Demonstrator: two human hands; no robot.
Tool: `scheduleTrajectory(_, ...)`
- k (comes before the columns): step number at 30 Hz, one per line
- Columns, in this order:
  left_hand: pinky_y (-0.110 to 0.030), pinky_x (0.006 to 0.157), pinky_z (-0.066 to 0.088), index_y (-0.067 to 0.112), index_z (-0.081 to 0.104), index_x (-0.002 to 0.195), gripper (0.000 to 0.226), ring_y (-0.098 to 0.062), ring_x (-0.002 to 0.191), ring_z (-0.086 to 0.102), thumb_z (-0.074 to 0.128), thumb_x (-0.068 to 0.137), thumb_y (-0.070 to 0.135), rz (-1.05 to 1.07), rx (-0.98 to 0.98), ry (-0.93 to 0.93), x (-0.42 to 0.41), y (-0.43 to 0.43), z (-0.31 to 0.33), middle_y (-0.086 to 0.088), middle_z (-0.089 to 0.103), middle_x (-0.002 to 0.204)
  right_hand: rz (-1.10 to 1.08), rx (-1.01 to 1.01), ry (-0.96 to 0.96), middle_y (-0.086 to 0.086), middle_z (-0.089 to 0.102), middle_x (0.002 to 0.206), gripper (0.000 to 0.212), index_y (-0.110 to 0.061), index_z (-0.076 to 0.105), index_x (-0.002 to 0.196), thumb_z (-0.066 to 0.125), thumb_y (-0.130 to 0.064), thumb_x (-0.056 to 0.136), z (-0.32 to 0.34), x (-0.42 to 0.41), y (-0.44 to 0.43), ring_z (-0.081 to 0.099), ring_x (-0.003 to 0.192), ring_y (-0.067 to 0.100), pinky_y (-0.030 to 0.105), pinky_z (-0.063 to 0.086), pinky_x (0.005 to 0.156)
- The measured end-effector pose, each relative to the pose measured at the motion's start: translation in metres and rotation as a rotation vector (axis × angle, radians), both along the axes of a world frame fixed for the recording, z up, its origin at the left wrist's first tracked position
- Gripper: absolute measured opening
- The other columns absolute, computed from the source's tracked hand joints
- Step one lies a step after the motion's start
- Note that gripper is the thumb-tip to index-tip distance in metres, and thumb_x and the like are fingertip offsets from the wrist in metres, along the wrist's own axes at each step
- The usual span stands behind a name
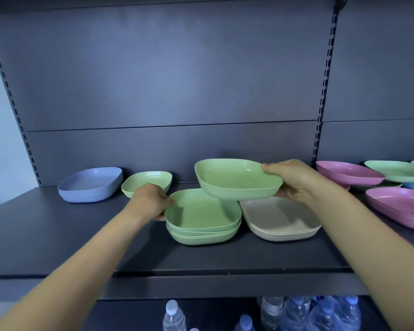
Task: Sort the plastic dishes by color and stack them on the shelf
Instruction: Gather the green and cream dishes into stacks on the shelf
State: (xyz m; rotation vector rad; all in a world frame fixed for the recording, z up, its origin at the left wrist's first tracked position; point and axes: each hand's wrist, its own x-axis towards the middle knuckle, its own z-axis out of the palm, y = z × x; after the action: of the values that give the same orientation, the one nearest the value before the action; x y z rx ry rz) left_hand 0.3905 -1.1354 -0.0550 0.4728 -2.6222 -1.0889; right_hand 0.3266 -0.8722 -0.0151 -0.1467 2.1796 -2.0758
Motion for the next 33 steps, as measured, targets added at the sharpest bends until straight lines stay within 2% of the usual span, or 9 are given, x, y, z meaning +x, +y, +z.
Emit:
scheduleTrajectory(6,-0.024,0.055,0.056,0.003,0.060,0.082,0.033,-0.019,0.062,0.060,0.041,0.099,0.024,-0.025,0.372,0.029,0.007,-0.003,-0.010,-0.011,0.062,0.074,0.022,0.233,0.079,0.014,0.060,0.085,0.024,0.011,0.064,0.102,0.052,-0.006,0.091,-0.018,0.001,-0.043,0.056,0.076,0.024,0.029,0.053,0.064)
scheduleTrajectory(8,-0.028,0.061,0.057,0.003,0.062,0.092,0.034,-0.020,0.067,0.063,0.036,0.100,0.024,-0.034,0.448,0.023,0.011,-0.002,-0.011,-0.013,0.065,0.082,0.024,0.345,0.107,0.014,0.057,0.081,0.023,0.010,0.066,0.095,0.051,-0.006,0.088,-0.024,0.001,-0.054,0.056,0.072,0.024,0.027,0.051,0.061)
scheduleTrajectory(10,-0.027,0.059,0.057,0.006,0.061,0.086,0.038,-0.020,0.067,0.063,0.033,0.101,0.026,-0.025,0.517,0.026,0.015,-0.001,-0.010,-0.011,0.065,0.081,-0.010,0.550,0.183,0.012,0.056,0.062,0.021,0.000,0.064,0.071,0.050,-0.009,0.084,-0.028,0.002,-0.061,0.056,0.052,0.020,0.018,0.046,0.055)
scheduleTrajectory(13,-0.028,0.058,0.055,0.007,0.057,0.082,0.036,-0.019,0.064,0.060,0.036,0.100,0.030,-0.017,0.550,0.004,0.018,0.001,-0.006,-0.010,0.062,0.074,-0.077,0.766,0.315,0.006,0.044,0.046,0.034,-0.011,0.043,0.054,0.051,-0.019,0.086,-0.032,0.004,-0.063,0.042,0.041,0.015,0.023,0.034,0.047)
scheduleTrajectory(16,-0.031,0.066,0.054,0.010,0.058,0.085,0.034,-0.019,0.063,0.058,0.039,0.099,0.034,-0.038,0.546,-0.023,0.020,0.003,-0.004,-0.008,0.060,0.074,-0.060,0.738,0.307,0.007,0.052,0.049,0.040,-0.007,0.050,0.060,0.048,-0.031,0.092,-0.033,0.005,-0.057,0.045,0.044,0.018,0.022,0.035,0.053)
scheduleTrajectory(19,-0.031,0.067,0.055,0.014,0.061,0.093,0.031,-0.019,0.067,0.059,0.039,0.099,0.035,-0.080,0.507,-0.050,0.021,0.004,-0.005,-0.007,0.063,0.082,0.026,0.746,0.255,0.011,0.055,0.052,0.034,-0.004,0.058,0.068,0.048,-0.026,0.091,-0.031,0.009,-0.052,0.046,0.042,0.018,0.022,0.038,0.052)
scheduleTrajectory(24,-0.024,0.060,0.057,0.010,0.060,0.114,0.031,-0.019,0.077,0.061,0.038,0.100,0.026,-0.086,0.493,-0.028,0.022,0.009,-0.015,-0.009,0.065,0.099,0.060,0.840,0.271,0.002,0.035,0.046,0.033,-0.012,0.035,0.055,0.049,-0.010,0.085,-0.035,0.008,-0.054,0.030,0.046,0.018,0.027,0.024,0.049)
scheduleTrajectory(28,-0.020,0.052,0.056,0.008,0.060,0.111,0.029,-0.016,0.070,0.060,0.037,0.101,0.023,-0.053,0.540,0.020,0.025,0.016,-0.017,-0.006,0.065,0.088,0.063,0.859,0.227,0.001,0.027,0.054,0.035,-0.014,0.027,0.057,0.048,-0.005,0.084,-0.033,0.006,-0.054,0.023,0.050,0.017,0.027,0.017,0.048)
scheduleTrajectory(33,-0.019,0.047,0.053,0.011,0.058,0.090,0.024,-0.013,0.063,0.055,0.038,0.100,0.019,-0.001,0.518,0.022,0.023,0.023,-0.016,-0.004,0.059,0.077,0.081,0.858,0.181,0.001,0.034,0.062,0.027,-0.011,0.035,0.063,0.048,-0.006,0.086,-0.030,0.008,-0.056,0.030,0.053,0.016,0.025,0.022,0.049)
